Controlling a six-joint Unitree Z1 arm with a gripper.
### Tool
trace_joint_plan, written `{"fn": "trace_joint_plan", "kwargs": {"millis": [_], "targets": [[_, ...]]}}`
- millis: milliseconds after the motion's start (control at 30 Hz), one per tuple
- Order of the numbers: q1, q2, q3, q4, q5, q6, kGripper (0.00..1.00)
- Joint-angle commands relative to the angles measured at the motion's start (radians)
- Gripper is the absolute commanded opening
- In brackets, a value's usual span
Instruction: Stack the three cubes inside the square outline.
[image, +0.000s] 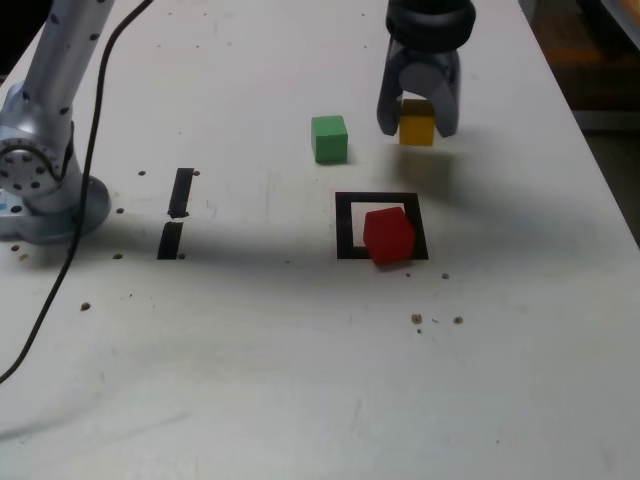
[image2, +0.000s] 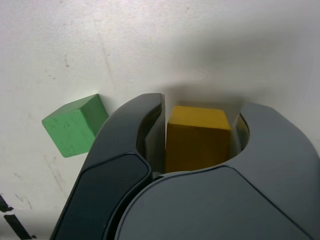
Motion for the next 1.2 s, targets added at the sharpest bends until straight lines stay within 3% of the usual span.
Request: {"fn": "trace_joint_plan", "kwargs": {"millis": [0, 233, 467, 600, 933, 1167], "targets": [[0.004, 0.004, 0.006, -0.001, -0.001, -0.002, 0.28], [0.011, 0.007, 0.037, -0.003, -0.003, -0.004, 0.42], [0.014, 0.005, 0.06, -0.009, -0.021, -0.005, 0.75], [0.014, 0.003, 0.068, -0.014, -0.029, -0.005, 0.87], [0.014, -0.029, 0.071, 0.008, -0.025, -0.006, 0.93], [0.004, -0.108, 0.031, 0.115, -0.022, -0.035, 0.93]]}}
